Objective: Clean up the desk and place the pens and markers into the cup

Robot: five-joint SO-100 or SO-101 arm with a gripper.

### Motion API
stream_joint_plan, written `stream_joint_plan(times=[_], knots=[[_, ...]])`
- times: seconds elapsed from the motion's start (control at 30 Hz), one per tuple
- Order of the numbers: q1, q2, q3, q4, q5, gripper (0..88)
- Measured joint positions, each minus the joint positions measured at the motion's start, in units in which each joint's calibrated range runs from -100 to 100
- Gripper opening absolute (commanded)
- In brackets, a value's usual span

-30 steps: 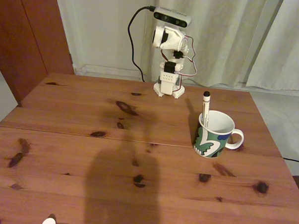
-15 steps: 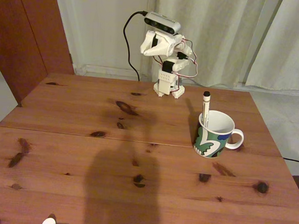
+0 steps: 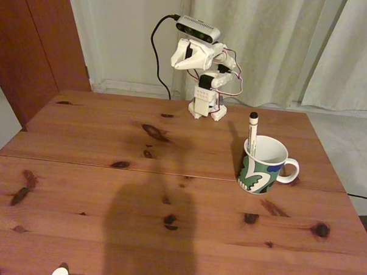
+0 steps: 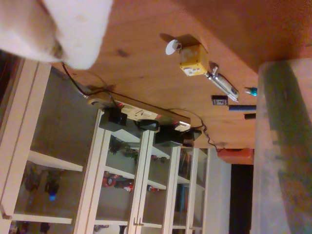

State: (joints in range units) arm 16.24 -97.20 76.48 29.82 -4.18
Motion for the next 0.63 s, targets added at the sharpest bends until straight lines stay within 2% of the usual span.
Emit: stream_joint_plan(times=[0.63], knots=[[0.0,-0.08,0.85,0.0,0.0,0.9]])
